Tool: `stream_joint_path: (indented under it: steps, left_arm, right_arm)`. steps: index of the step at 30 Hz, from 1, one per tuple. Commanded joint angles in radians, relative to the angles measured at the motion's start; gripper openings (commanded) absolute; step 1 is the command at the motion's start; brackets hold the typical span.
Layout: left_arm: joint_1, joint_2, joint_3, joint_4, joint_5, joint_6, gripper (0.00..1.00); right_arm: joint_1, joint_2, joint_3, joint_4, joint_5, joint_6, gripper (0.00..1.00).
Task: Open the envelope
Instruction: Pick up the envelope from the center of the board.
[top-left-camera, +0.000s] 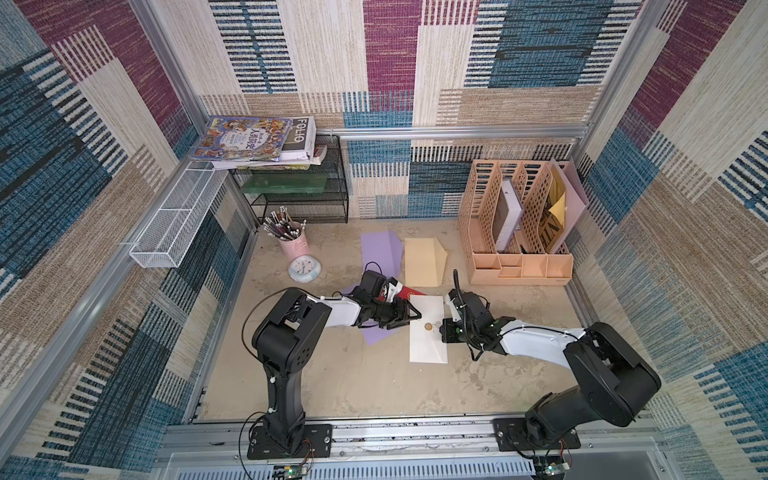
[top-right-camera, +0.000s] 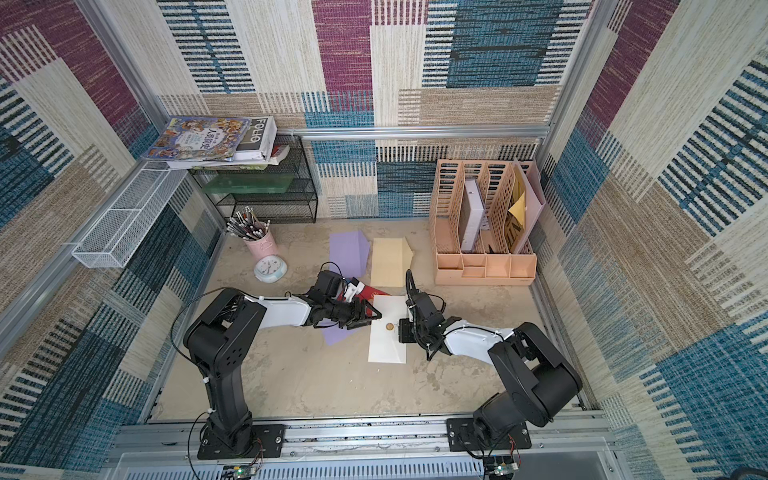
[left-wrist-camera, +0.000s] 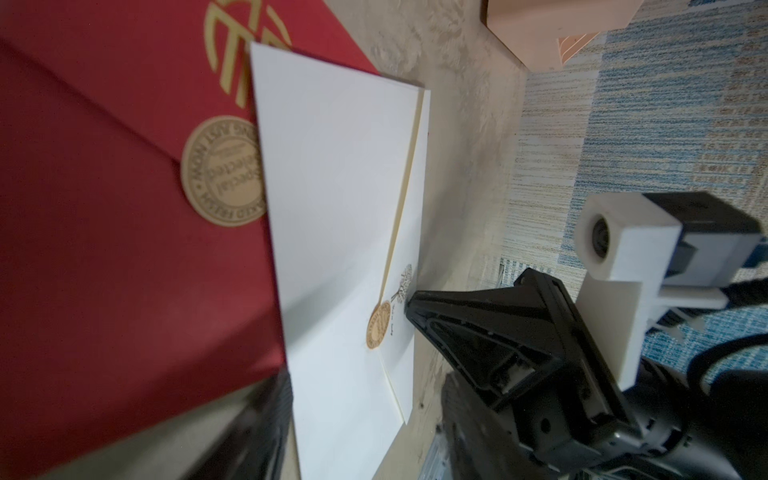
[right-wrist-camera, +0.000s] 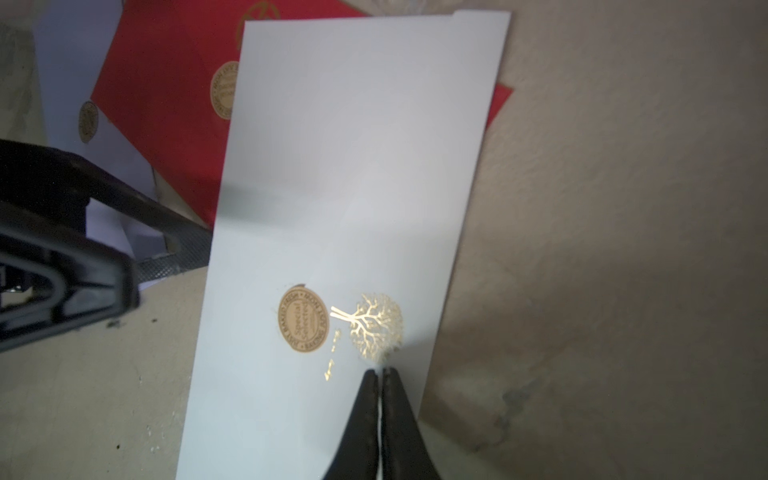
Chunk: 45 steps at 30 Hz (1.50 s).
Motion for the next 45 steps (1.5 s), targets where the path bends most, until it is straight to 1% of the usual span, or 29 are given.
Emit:
stream_joint_path:
  steps: [1, 5, 9, 11, 15, 20, 22, 25, 26, 29, 30, 31, 37, 40, 43, 45]
  left_arm:
    - [-0.011, -0.013, -0.016, 0.109, 0.056, -0.041, 0.57]
    - [-0.018, -0.044, -0.024, 0.172, 0.081, -0.052, 0.54]
    - [-0.022, -0.060, -0.028, 0.181, 0.082, -0.048, 0.51]
    - [-0.023, -0.061, -0.033, 0.189, 0.081, -0.046, 0.47]
    - [-0.023, -0.043, -0.035, 0.195, 0.085, -0.048, 0.41]
    - [-0.023, -0.001, -0.023, 0.194, 0.098, -0.046, 0.37]
    - [-0.023, 0.008, -0.023, 0.199, 0.097, -0.047, 0.32]
    - [-0.023, 0.000, -0.022, 0.189, 0.084, -0.039, 0.29]
    - [-0.023, -0.005, -0.021, 0.182, 0.077, -0.032, 0.25]
    - [-0.023, -0.013, -0.004, 0.134, 0.056, -0.006, 0.07]
    - [-0.024, -0.011, 0.002, 0.126, 0.053, 0.001, 0.03]
    - [-0.024, -0.010, 0.003, 0.123, 0.053, 0.002, 0.01]
    - [-0.024, -0.011, 0.000, 0.126, 0.042, 0.002, 0.00]
    - [-0.026, -0.019, 0.003, 0.101, 0.031, 0.017, 0.00]
    - [-0.029, -0.035, 0.006, 0.068, 0.016, 0.041, 0.00]
    - [-0.030, -0.048, 0.011, 0.037, -0.002, 0.063, 0.00]
  right_arm:
    - [0.000, 0.019, -0.014, -0.101, -0.003, -0.002, 0.09]
    - [0.000, 0.031, -0.016, -0.093, -0.008, 0.000, 0.09]
    - [0.001, 0.042, -0.012, -0.085, -0.015, -0.001, 0.09]
    - [0.001, 0.046, -0.014, -0.082, -0.016, -0.002, 0.09]
    - [0.000, 0.051, -0.015, -0.079, -0.018, -0.003, 0.09]
    - [0.001, 0.048, -0.015, -0.077, -0.021, -0.003, 0.09]
    - [0.000, 0.048, -0.015, -0.077, -0.021, -0.003, 0.09]
    - [0.000, 0.045, -0.016, -0.076, -0.024, -0.003, 0.09]
    - [0.001, 0.045, -0.016, -0.077, -0.024, -0.003, 0.09]
    - [0.000, 0.045, -0.014, -0.077, -0.022, -0.005, 0.09]
    - [0.001, 0.047, -0.014, -0.077, -0.024, -0.004, 0.09]
    - [0.001, 0.048, -0.014, -0.077, -0.024, -0.005, 0.08]
    - [0.002, 0.038, -0.014, -0.077, -0.028, -0.003, 0.08]
    - [0.008, 0.025, -0.010, -0.084, -0.020, -0.004, 0.10]
    - [0.015, -0.003, 0.002, -0.106, -0.001, -0.005, 0.19]
    - [0.024, -0.034, 0.016, -0.129, 0.016, -0.005, 0.27]
